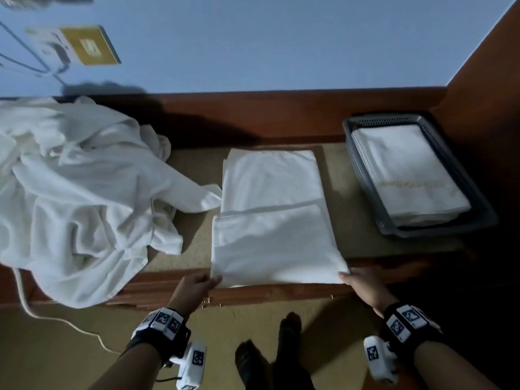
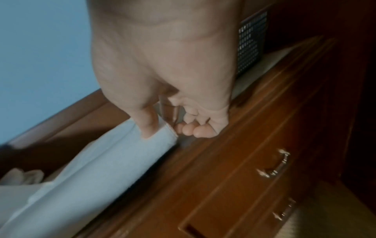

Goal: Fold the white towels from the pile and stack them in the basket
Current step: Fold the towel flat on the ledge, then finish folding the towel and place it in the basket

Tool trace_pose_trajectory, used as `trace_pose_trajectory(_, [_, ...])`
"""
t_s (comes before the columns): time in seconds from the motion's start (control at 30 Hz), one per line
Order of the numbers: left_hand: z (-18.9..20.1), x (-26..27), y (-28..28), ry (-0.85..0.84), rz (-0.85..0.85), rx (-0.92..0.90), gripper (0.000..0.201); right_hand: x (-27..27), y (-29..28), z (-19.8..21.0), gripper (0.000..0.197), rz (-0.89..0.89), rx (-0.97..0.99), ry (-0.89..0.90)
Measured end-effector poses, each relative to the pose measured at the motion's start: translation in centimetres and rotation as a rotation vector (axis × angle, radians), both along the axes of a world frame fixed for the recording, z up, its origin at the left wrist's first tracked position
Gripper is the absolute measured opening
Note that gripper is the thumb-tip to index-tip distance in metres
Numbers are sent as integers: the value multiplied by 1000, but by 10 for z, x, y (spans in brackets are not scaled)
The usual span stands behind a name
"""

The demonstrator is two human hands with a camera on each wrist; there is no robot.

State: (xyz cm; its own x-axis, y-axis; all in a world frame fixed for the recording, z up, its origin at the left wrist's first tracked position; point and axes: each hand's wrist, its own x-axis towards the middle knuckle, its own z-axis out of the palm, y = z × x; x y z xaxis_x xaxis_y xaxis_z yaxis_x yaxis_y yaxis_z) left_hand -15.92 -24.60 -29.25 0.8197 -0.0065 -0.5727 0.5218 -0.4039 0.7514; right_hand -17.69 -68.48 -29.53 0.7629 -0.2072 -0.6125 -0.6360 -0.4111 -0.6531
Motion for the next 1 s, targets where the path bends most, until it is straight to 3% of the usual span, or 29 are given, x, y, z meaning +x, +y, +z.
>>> trace_pose_trajectory(0.1, [-24, -12, -2, 19, 9, 16, 13, -17, 2, -18, 19, 39, -51, 44])
trace_pose_trajectory(0.23, [-20, -11, -9, -1, 67, -31, 22, -13, 14, -15, 35, 48, -136, -50])
trace_pose_trajectory(0.43, [2, -6, -21, -141, 109, -44, 14, -6, 13, 1, 33, -192, -2, -243])
trace_pose_trajectory(0.6, [-16, -19, -16, -112, 143, -15, 13, -45, 0, -18, 27, -140, 7, -130])
trace_pose_trajectory(0.73, [-33, -26, -15, -68, 145, 51, 13, -39, 2, -32, 19, -57, -8, -57])
trace_pose_trajectory(0.87, [-29, -19, -25, -54, 168, 33, 23, -25, 3, -25, 41, -4, -40, -60])
trace_pose_trajectory(1.0, [-30, -17, -23, -80, 204, 80, 28, -26, -1, -29, 43, -66, -43, -97])
